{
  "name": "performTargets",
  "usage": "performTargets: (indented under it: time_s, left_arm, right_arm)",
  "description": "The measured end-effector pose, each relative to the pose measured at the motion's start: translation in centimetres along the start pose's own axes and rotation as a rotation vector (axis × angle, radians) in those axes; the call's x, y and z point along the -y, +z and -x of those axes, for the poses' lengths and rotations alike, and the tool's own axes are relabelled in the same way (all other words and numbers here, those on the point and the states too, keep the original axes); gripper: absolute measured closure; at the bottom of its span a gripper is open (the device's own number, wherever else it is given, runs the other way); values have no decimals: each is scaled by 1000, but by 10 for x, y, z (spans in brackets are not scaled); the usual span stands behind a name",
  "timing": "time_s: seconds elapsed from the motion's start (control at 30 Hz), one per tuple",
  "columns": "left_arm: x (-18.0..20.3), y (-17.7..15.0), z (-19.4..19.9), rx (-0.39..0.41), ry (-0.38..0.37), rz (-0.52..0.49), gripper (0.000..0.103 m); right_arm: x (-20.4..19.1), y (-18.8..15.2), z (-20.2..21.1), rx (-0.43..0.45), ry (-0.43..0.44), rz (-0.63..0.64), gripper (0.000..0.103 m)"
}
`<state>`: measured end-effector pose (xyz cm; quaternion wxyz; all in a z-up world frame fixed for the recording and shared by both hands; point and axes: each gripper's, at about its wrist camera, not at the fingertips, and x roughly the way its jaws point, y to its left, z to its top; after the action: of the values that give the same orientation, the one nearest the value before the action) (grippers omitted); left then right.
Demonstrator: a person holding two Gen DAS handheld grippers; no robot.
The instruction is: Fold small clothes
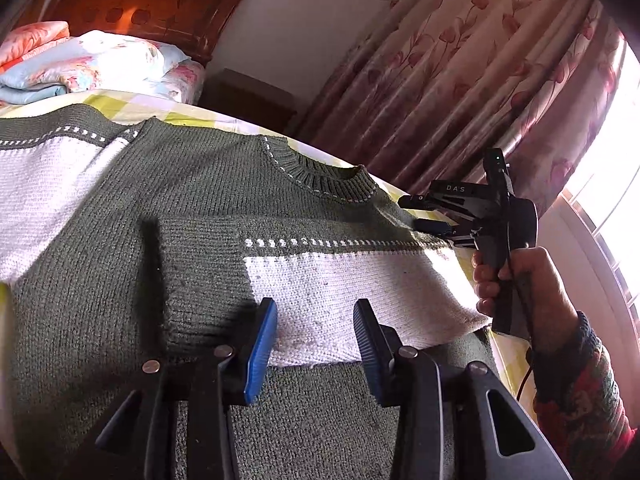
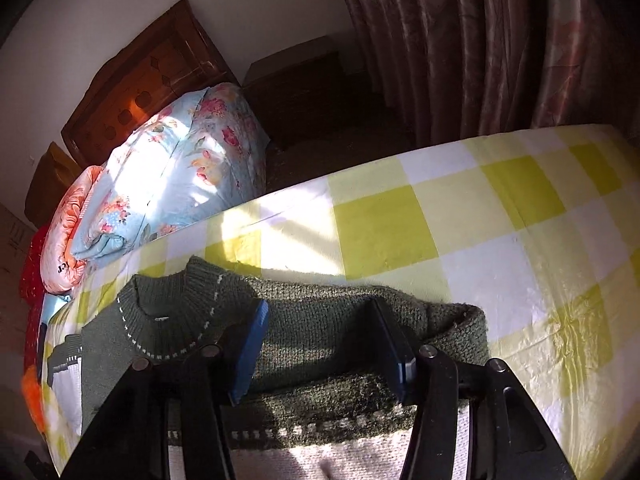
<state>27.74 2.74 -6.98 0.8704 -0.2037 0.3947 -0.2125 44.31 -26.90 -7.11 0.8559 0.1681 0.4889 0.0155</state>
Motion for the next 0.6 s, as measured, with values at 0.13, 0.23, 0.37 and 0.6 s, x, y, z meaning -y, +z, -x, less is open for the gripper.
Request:
performTargets:
  time_s: [0.13, 0.23, 0.37, 0.6]
  left_arm:
    - [0, 0, 0, 0, -3, 2, 63]
    - [-1, 0, 0, 0, -6, 5, 63]
    - [-2, 0, 0, 0, -7, 6, 63]
    - [-2, 2, -1, -1, -12, 12, 63]
  right_arm:
    - [4, 2, 0, 22, 1, -24, 0]
    - [7, 3, 1, 19, 11, -28, 0]
    - [9, -4, 28, 86, -4, -27, 0]
    - [7, -8, 11, 55, -62, 100, 0]
